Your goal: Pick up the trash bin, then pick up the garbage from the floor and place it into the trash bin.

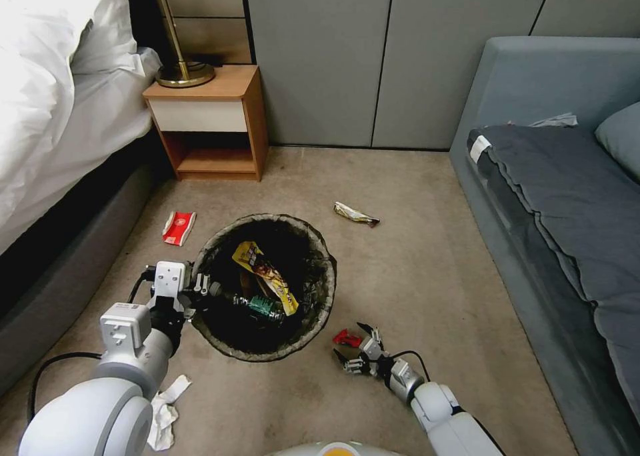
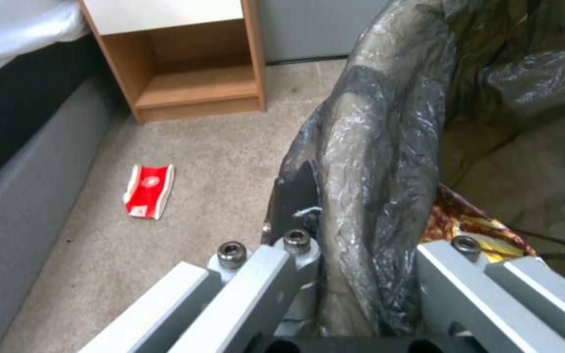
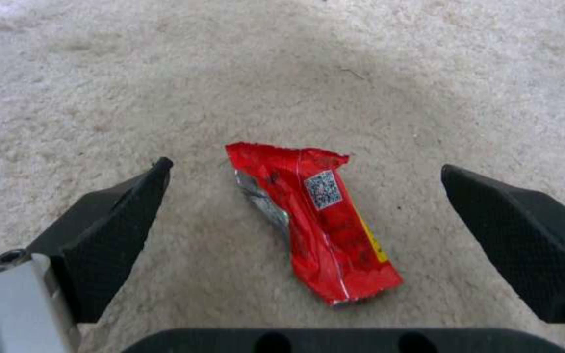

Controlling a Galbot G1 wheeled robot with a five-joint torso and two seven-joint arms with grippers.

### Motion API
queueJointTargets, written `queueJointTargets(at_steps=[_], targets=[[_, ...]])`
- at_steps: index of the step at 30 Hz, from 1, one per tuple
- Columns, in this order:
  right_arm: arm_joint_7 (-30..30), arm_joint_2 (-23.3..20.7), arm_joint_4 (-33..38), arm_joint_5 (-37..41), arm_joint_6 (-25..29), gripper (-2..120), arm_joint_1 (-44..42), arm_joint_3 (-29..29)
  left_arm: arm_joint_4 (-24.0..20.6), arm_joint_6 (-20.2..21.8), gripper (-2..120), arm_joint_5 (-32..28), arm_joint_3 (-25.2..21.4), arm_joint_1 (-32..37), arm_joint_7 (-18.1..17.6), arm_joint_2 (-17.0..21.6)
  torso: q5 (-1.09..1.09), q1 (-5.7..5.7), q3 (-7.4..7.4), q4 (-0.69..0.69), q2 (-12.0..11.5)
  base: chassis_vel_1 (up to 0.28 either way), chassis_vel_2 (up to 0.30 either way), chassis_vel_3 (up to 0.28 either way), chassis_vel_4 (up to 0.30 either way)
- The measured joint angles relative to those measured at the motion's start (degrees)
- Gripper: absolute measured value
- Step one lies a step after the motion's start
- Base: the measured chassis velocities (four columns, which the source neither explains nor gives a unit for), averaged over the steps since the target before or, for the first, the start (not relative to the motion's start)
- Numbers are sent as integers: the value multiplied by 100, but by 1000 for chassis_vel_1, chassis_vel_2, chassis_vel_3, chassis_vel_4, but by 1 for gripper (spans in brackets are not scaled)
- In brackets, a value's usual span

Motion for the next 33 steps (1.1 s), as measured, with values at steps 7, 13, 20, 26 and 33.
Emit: queueJointTargets(at_steps=[7, 13, 20, 26, 33], targets=[[-1, 50, -91, 1, 45, 100, 27, 16, 0, 0, 1, 17, 4, 20, 4, -22, -2, 0, 0, 1, 1, 0, 0, 0, 0], [-3, 52, -8, 2, 45, 81, 4, 16, 0, 0, 1, 20, 2, 24, 8, -21, 3, 0, 0, 1, 1, 0, 0, 0, 0], [-18, 48, 25, 11, 28, 55, -20, 13, 0, -1, 1, 26, 12, 16, 10, -20, 4, 0, 0, 2, 1, 0, 0, 0, 0], [-32, 14, 86, 9, -13, 32, -70, 10, 0, -1, 1, 27, 41, -18, 15, -20, 5, 0, 0, 1, 1, 0, 0, 0, 0], [-48, 3, 90, 6, -33, 13, -84, 10, 0, -1, 1, 17, 40, -40, 17, 4, 5, 0, 0, 1, 1, 0, 0, 0, 0]])
